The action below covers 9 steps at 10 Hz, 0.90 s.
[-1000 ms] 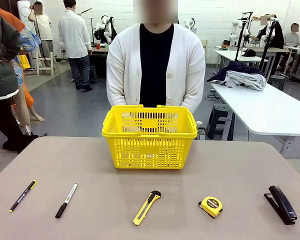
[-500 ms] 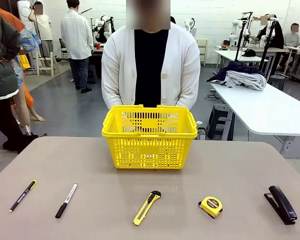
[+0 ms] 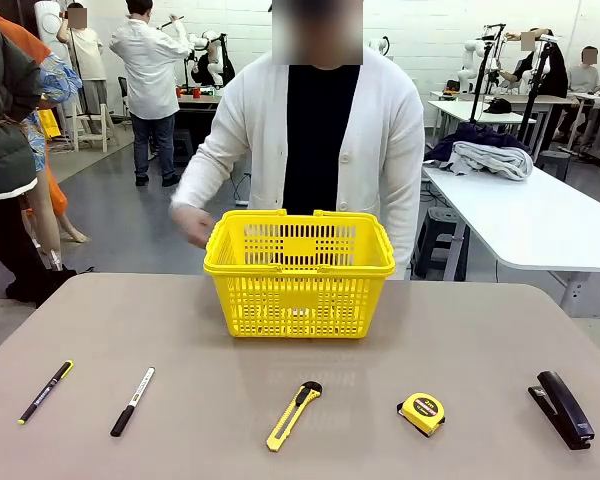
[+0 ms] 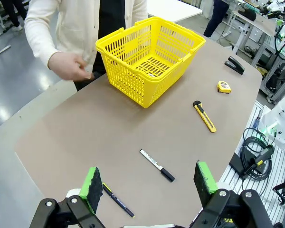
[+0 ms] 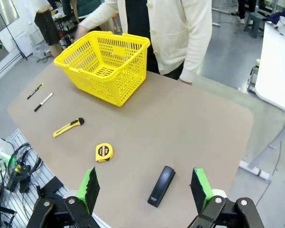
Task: Place the items the person wants into the basket.
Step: Pick up the item the person points to and place it in the Market Basket.
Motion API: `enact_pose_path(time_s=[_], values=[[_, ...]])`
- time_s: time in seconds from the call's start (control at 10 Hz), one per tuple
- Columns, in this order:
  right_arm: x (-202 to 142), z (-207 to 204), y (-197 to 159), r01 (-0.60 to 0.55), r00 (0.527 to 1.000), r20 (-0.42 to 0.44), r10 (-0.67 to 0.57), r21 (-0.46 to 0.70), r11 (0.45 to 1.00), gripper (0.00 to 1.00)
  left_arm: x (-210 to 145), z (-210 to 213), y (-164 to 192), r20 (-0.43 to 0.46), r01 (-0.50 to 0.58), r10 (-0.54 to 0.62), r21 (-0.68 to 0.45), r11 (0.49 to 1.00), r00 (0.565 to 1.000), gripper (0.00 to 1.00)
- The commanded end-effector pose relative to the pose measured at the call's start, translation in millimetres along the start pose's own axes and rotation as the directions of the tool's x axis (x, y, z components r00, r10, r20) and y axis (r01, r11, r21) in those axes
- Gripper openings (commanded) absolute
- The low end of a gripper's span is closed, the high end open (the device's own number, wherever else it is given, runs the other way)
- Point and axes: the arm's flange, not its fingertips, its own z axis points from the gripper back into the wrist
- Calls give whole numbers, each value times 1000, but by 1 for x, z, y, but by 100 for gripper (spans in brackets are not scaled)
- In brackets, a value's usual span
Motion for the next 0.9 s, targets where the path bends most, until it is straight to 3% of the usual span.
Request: enact_pose_path(time_s=[0.0, 0.8], values=[[1, -1, 0, -1, 1000, 7, 1, 1, 1000, 100, -2, 3, 3, 1, 6, -6, -10, 1000, 1000, 100], [1, -1, 0, -1, 1000, 7, 1, 1, 1000, 100, -2, 3, 3, 1, 6, -6, -10, 1000, 1000, 100]])
